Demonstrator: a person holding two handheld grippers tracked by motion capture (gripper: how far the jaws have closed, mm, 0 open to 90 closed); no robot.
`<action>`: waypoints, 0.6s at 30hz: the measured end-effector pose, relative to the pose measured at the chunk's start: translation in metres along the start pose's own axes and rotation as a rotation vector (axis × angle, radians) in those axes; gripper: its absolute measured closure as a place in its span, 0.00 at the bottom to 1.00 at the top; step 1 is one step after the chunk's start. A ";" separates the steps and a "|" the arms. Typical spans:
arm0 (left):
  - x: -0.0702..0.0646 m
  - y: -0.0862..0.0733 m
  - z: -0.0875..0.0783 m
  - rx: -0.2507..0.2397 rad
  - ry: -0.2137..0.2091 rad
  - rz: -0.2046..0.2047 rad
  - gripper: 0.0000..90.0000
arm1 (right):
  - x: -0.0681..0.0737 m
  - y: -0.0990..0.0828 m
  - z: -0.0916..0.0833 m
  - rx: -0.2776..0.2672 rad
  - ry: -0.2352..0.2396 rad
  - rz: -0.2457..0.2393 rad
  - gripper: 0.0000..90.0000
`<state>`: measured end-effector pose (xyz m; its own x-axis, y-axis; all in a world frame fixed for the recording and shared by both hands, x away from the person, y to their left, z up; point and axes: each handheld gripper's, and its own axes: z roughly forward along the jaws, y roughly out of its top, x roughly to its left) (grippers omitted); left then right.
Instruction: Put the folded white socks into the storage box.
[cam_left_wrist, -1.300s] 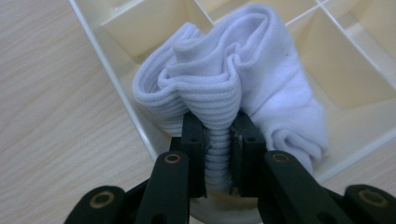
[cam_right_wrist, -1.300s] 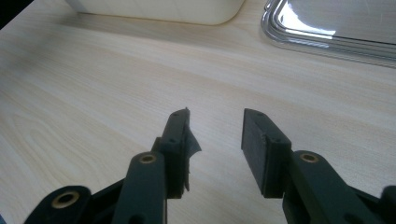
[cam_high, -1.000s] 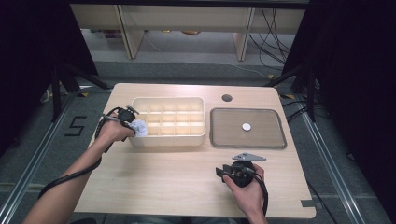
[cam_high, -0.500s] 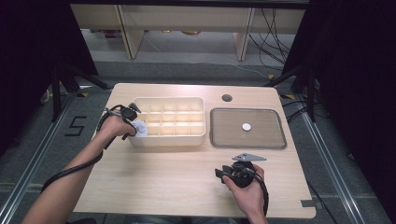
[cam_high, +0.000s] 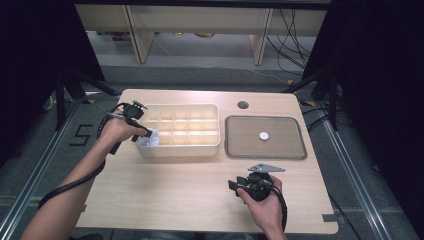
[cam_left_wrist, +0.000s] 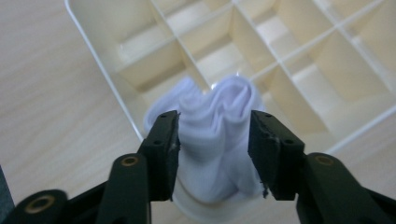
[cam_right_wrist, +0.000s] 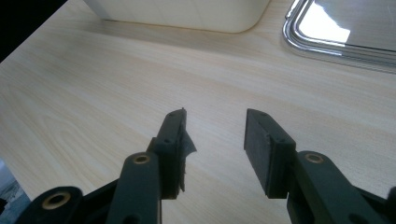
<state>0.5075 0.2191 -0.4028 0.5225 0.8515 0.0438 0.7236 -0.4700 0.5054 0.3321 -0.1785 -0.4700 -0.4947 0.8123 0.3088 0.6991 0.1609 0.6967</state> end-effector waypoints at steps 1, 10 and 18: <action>-0.001 0.003 0.004 -0.012 -0.008 0.017 0.55 | 0.001 0.000 0.001 -0.002 0.005 0.002 0.66; 0.007 0.003 0.028 0.043 -0.056 -0.007 0.63 | 0.004 0.002 -0.002 0.009 0.024 0.016 0.65; -0.001 -0.003 0.027 0.044 -0.036 0.066 0.86 | 0.003 0.002 -0.003 -0.005 0.019 0.005 0.65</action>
<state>0.5174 0.2134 -0.4272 0.5849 0.8099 0.0446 0.7059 -0.5354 0.4638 0.3305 -0.1778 -0.4656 -0.5009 0.8025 0.3242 0.6989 0.1541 0.6984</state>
